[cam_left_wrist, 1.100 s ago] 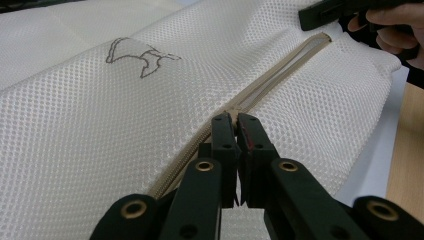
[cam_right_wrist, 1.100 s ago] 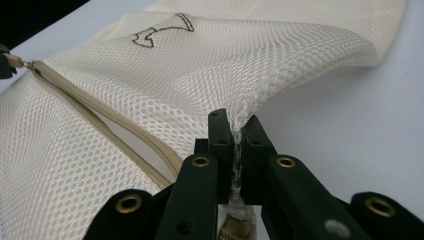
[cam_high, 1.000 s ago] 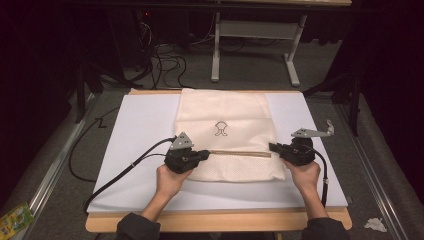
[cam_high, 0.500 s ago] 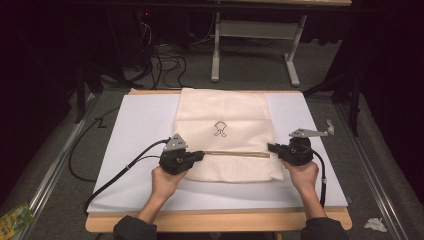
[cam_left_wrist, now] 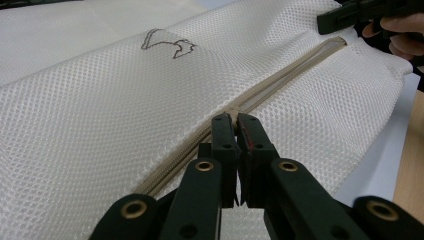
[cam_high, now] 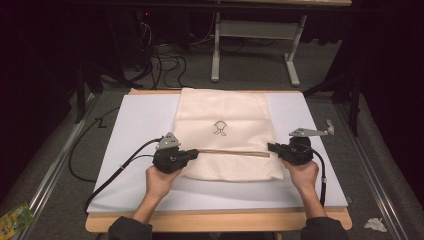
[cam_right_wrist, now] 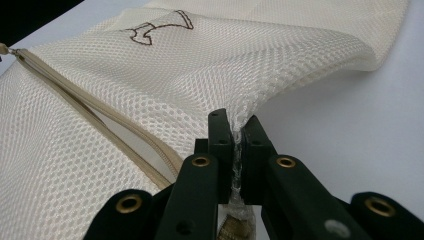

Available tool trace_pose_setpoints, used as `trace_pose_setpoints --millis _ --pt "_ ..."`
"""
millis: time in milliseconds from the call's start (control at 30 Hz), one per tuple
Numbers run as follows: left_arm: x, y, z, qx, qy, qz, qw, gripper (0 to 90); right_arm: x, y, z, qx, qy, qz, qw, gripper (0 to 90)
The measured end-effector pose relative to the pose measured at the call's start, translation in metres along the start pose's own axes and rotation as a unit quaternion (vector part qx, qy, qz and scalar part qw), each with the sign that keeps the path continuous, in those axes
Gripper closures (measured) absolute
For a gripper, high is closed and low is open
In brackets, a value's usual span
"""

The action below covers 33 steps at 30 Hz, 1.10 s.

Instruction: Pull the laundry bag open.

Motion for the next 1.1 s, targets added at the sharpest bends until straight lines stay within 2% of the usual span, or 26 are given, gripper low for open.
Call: trace_pose_setpoints --millis 633,1100 --pt "0.014 -0.009 0.0 0.005 0.005 0.013 0.9999 87.2 -0.001 -0.001 -0.004 -0.002 -0.002 0.001 1.0 87.8" --pt "0.025 -0.017 0.0 0.01 0.013 0.026 0.9995 87.2 0.001 0.003 -0.003 0.001 0.0 -0.009 1.0 87.8"
Point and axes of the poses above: each handheld gripper's, and its own axes: x roughly backward along the jaws, z roughly out of its top, y roughly to its right, the point moved 5 cm from there along -x, roughly forward along the jaws, and after that the axes turned 15 degrees about y, right-handed, at the moved point
